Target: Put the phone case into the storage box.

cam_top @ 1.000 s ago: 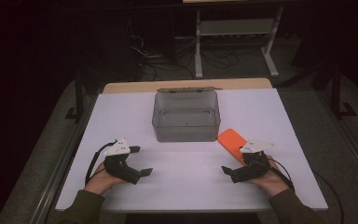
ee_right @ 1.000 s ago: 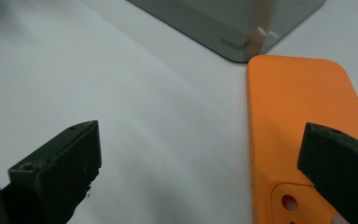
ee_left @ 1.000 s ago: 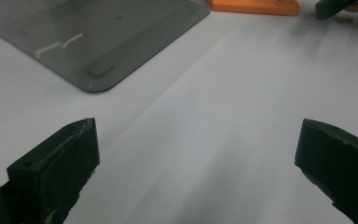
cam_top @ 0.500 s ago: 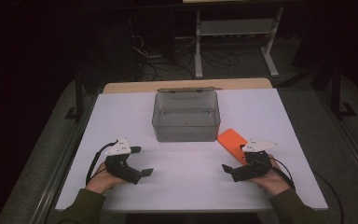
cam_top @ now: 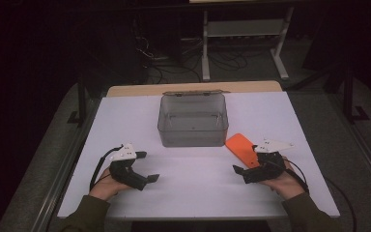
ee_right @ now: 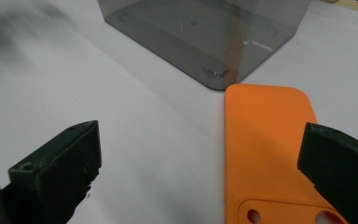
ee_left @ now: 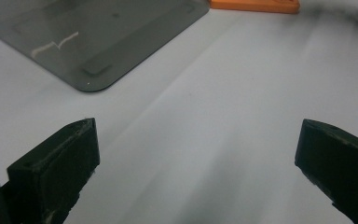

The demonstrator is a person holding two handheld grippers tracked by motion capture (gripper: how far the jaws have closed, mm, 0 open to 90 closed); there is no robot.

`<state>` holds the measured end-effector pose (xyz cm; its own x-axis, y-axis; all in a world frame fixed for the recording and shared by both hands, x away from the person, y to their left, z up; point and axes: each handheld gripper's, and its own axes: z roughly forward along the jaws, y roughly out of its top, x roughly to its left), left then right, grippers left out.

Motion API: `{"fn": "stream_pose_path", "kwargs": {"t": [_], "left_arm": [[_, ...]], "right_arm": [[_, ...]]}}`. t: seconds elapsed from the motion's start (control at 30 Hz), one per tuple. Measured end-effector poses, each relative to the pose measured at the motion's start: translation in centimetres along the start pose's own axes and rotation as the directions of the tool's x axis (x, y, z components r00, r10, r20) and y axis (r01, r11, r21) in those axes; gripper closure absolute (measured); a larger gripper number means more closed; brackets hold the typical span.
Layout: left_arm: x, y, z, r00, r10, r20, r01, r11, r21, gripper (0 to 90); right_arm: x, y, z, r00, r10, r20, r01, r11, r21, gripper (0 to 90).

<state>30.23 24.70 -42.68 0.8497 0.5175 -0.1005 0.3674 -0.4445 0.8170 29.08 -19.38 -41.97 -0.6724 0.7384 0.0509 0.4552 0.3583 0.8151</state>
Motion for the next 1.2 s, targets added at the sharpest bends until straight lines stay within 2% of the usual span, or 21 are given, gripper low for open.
{"fn": "stream_pose_path", "kwargs": {"t": [0.17,0.73,1.2], "left_arm": [[-0.1,0.0,0.0,1.0,0.003,0.002,-0.003,1.0,0.003,0.0],[0.0,0.1,0.0,1.0,-0.002,0.006,0.002,1.0,-0.007,0.0],[0.0,0.2,-0.1,1.0,-0.008,-0.001,0.008,0.9999,-0.012,0.0]], "right_arm": [[-0.4,0.3,-0.2,1.0,0.008,0.004,-0.008,1.0,-0.01,0.0],[-1.4,1.3,-0.4,0.9994,-0.004,0.035,0.003,1.0,0.012,0.0],[-2.7,2.4,-0.1,0.9994,0.009,0.033,-0.01,1.0,0.021,0.0]]}}
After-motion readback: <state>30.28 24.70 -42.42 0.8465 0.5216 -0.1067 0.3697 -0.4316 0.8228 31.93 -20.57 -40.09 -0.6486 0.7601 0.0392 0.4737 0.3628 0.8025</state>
